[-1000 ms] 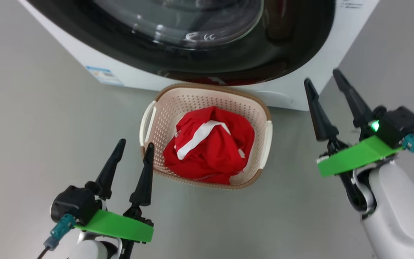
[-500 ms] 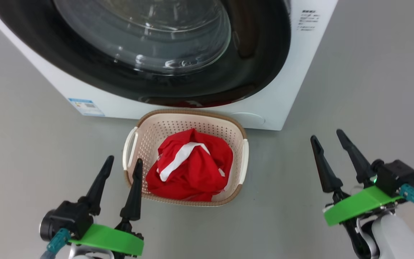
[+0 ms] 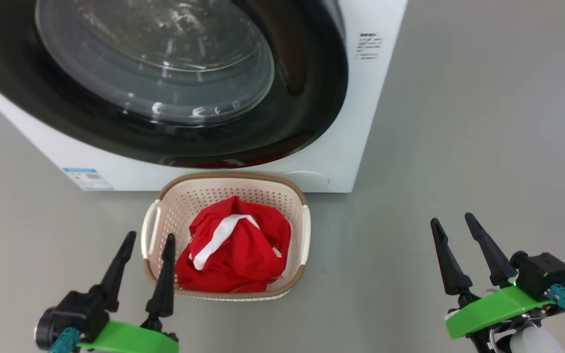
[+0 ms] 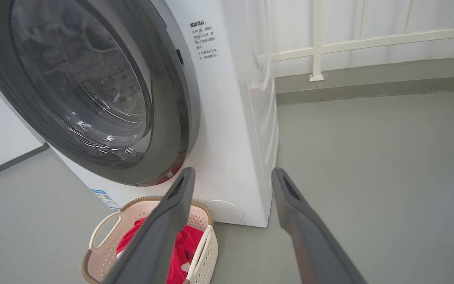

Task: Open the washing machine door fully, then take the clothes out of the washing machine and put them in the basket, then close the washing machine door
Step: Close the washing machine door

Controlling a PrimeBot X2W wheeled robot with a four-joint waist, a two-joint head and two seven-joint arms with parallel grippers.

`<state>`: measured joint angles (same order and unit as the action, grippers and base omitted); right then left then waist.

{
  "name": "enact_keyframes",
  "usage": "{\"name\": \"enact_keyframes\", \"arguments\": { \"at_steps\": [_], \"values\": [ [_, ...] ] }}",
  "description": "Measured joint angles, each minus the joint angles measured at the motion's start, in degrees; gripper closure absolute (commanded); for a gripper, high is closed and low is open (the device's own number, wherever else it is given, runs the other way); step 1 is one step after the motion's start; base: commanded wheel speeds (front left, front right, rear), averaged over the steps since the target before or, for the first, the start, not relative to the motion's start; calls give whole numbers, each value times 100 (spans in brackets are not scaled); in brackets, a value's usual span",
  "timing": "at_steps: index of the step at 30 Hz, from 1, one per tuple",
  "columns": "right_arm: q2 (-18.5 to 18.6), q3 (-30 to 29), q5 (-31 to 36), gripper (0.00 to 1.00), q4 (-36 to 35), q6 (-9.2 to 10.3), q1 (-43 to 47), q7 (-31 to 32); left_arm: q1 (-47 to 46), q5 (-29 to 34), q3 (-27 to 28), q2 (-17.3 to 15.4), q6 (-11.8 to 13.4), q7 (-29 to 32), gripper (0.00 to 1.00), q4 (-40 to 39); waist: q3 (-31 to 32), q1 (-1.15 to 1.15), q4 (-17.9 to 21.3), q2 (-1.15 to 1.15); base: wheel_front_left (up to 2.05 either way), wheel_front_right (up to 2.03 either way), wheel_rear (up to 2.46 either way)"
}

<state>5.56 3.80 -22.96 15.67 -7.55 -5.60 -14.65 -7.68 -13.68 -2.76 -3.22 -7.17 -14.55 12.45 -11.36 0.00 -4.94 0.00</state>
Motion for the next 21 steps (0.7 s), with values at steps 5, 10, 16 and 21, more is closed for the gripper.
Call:
{"name": "enact_keyframes", "arguments": {
  "at_steps": [5,10,16,21],
  "values": [
    [-18,-101,0,0,-36,0,140,1,169,4,114,-29,0,0,0,-56,83,0,152,0,0,0,0],
    [-24,-174,0,0,-56,0,323,1,266,7,278,-62,0,0,0,-89,182,0,264,0,0,0,0],
    [-37,-307,0,0,-84,0,528,1,464,13,330,-62,0,1,0,-114,296,0,375,0,0,0,0],
    [-52,-319,0,0,-92,0,584,1,541,46,318,-59,0,1,0,-123,353,0,444,0,0,0,0]
  ]
}}
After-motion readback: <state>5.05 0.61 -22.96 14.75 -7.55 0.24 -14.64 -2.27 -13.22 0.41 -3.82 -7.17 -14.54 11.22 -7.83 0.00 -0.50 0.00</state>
